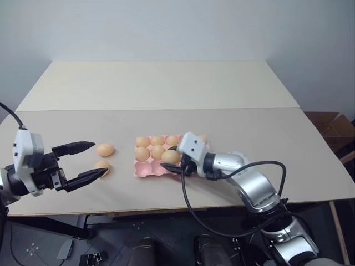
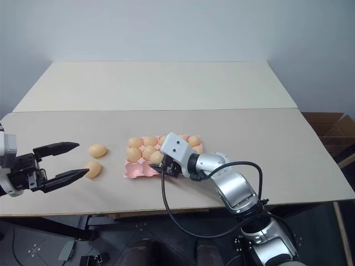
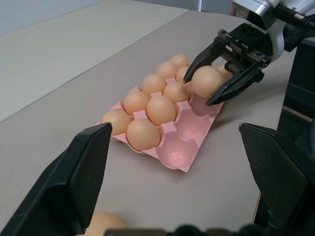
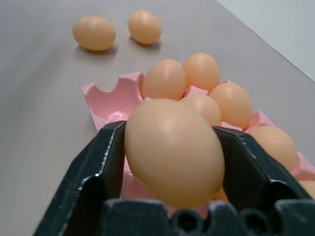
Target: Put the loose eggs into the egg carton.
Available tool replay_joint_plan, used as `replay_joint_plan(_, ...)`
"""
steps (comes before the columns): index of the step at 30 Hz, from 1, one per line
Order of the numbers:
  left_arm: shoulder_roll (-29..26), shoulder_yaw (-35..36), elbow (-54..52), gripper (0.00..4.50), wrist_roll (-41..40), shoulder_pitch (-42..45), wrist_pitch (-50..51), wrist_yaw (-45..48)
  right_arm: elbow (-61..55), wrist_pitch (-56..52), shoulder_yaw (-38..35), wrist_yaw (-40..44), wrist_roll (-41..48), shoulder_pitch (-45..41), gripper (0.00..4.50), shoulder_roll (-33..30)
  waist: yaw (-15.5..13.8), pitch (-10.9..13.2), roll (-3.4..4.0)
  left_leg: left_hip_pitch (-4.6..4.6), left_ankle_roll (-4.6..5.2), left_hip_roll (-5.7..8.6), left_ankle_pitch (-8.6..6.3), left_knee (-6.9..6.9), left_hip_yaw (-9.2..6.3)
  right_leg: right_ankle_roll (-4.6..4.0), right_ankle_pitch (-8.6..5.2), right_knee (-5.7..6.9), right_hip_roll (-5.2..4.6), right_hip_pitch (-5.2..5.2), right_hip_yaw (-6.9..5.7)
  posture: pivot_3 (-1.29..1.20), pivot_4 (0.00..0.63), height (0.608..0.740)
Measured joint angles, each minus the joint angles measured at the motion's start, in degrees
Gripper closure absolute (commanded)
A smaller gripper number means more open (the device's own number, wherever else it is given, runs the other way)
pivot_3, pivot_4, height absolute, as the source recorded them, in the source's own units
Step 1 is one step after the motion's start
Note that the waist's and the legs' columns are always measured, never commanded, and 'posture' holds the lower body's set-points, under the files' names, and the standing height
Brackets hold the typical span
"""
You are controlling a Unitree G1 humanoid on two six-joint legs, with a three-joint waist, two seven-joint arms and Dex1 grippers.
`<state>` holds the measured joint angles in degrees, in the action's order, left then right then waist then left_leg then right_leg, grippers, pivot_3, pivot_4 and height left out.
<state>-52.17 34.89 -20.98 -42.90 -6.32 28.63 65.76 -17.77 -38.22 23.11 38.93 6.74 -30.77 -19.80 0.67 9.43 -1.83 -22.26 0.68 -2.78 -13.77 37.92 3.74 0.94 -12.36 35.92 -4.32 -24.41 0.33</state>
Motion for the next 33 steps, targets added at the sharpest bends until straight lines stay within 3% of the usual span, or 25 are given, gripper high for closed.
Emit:
replay_joint_plan(2,0.00,0.00,-0.02,0.00,0.00,-0.03,0.00,0.00,0.02,-0.59,0.40,-0.27,-0.83,0.00,0.03,-0.36,0.03,0.00,0.00,0.00,0.00,-0.02,0.00,0.00,-0.01,-0.01,-0.01,0.01,0.01,-0.01,-0.02,0.00,0.150,0.740)
replay_joint_plan(7,0.00,0.00,-0.34,0.00,-0.01,-0.32,0.00,-0.03,-2.02,-1.53,-1.31,-0.18,-0.37,0.00,0.03,-1.53,0.09,0.00,0.00,0.00,0.00,-0.03,0.00,0.00,-0.01,-0.01,-0.01,0.02,0.03,-0.02,-0.01,0.00,0.150,0.740)
replay_joint_plan(12,0.16,0.14,-0.48,0.00,0.01,-0.83,0.00,-0.18,-7.13,-1.81,-8.91,2.69,4.73,0.47,0.03,-6.37,-0.07,0.00,0.00,-0.01,0.00,-0.02,0.00,0.00,-0.01,0.01,-0.01,-0.03,0.00,0.01,-0.02,0.00,0.150,0.740)
replay_joint_plan(17,0.49,1.93,-0.17,0.00,0.02,-3.28,0.02,-0.33,-8.32,3.40,-22.14,11.98,12.45,7.45,0.03,-16.14,-0.39,0.01,-0.03,-0.04,0.00,0.00,-0.04,0.00,0.00,0.02,-0.02,-0.15,-0.02,0.04,-0.02,0.00,0.150,0.740)
replay_joint_plan(22,0.68,4.99,1.30,0.00,0.62,-7.08,-0.01,0.05,-1.65,11.80,-30.47,26.00,19.51,14.85,0.03,-23.04,0.10,0.02,-0.05,0.07,0.01,-0.07,-0.04,0.00,0.00,0.20,-0.28,-0.09,0.06,0.08,-0.01,0.00,0.150,0.740)
replay_joint_plan(26,0.60,6.86,3.96,0.00,1.88,-8.81,-0.21,0.69,5.58,17.08,-31.46,31.95,20.39,16.49,0.03,-24.57,0.33,0.02,-0.05,0.23,0.01,-0.08,-0.03,-0.01,0.03,-0.04,-0.42,0.00,0.11,0.12,0.10,0.00,0.150,0.740)
replay_joint_plan(33,1.41,6.64,2.42,0.00,5.09,-12.36,0.33,-3.00,8.24,20.43,-31.32,32.05,20.00,15.62,0.03,-24.56,0.05,0.02,-0.05,0.17,0.00,-0.06,-0.04,0.00,0.08,-0.01,-0.39,-0.03,0.04,0.09,0.14,0.00,0.150,0.740)
